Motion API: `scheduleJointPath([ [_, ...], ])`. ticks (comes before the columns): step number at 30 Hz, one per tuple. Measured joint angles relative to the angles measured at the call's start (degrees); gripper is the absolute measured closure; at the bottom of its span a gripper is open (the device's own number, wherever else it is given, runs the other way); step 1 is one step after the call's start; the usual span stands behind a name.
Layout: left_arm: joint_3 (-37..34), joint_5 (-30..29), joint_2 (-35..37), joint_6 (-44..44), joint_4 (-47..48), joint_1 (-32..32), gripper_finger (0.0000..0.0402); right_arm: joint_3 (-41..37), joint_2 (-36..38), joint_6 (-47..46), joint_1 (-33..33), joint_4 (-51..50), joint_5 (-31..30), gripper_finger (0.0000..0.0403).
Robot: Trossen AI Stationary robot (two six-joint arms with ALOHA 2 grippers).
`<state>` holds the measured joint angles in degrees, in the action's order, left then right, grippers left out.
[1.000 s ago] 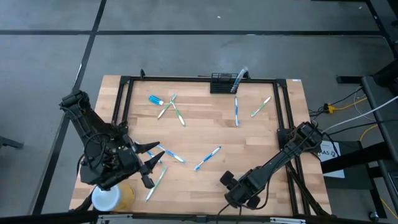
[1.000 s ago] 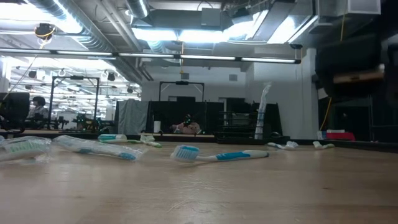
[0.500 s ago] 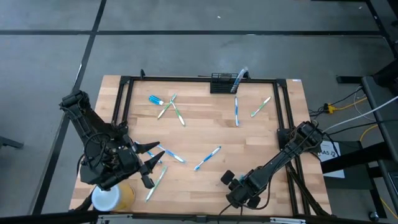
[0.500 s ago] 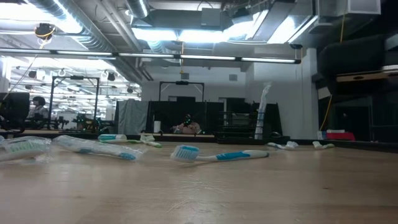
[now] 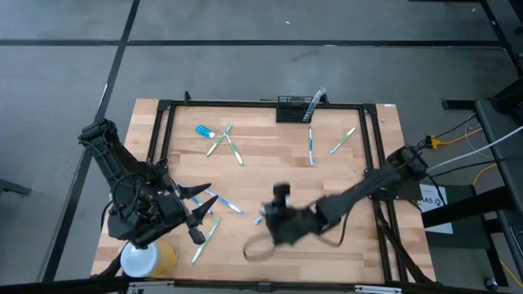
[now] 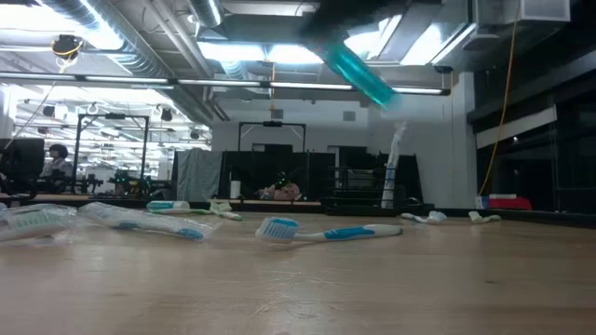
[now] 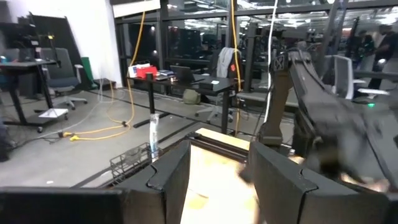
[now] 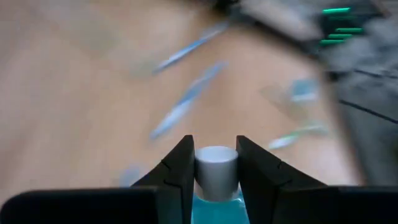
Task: Pick & Place toothbrushing station
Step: Put the bottom blue mouthwash into the black organizer
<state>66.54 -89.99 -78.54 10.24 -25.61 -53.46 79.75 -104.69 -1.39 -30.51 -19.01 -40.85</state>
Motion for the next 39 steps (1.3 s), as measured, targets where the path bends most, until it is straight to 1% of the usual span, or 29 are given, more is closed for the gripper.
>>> scheduleJointPath([
  [4,0.00,0.01,0.00,2.31,0.02,1.12,0.0242,0.00,5.35,-1.61,3.19,5.91,-9.56,0.0310],
  [7,0.00,0.01,0.52,4.19,0.06,1.21,0.0242,0.04,9.17,-0.61,5.41,10.64,-14.37,0.0310],
  [10,0.00,0.01,1.51,7.01,0.02,1.19,0.0242,0.09,11.52,0.37,7.83,13.76,-16.79,0.0310],
  [13,0.00,0.02,2.83,9.78,0.11,1.07,0.0242,0.09,13.27,-1.01,10.28,15.96,-17.14,0.0310],
  [18,0.00,-0.01,5.55,14.01,0.20,1.03,0.0242,0.09,13.75,-1.21,14.90,18.28,-21.68,0.0310],
  [19,0.00,-0.01,6.12,14.94,0.32,0.94,0.0242,0.09,13.82,-1.64,16.13,18.50,-21.70,0.0310],
  [22,-0.02,-0.03,8.16,17.11,0.31,0.39,0.0242,0.09,13.93,-2.88,20.04,18.60,-19.50,0.0310],
  [27,-0.02,-0.05,11.03,18.97,0.57,-1.36,0.0242,0.09,14.07,3.16,27.17,19.00,-8.81,0.0310],
  [32,-0.02,-0.05,13.08,18.97,2.87,-3.46,0.0242,-0.17,15.13,6.45,33.69,19.62,-3.80,0.0310],
  [34,-0.02,-0.01,13.40,19.06,3.13,-3.93,0.0242,-1.48,15.24,6.63,36.08,22.54,-1.87,0.0310],
  [36,-0.02,-0.03,13.91,19.50,3.17,-3.99,0.0242,-3.42,15.73,6.48,38.62,25.39,-1.36,0.0310],
  [39,-0.02,-0.03,14.67,21.65,3.16,-3.47,0.0242,-7.56,15.87,7.16,42.18,36.76,0.79,0.0310],
])
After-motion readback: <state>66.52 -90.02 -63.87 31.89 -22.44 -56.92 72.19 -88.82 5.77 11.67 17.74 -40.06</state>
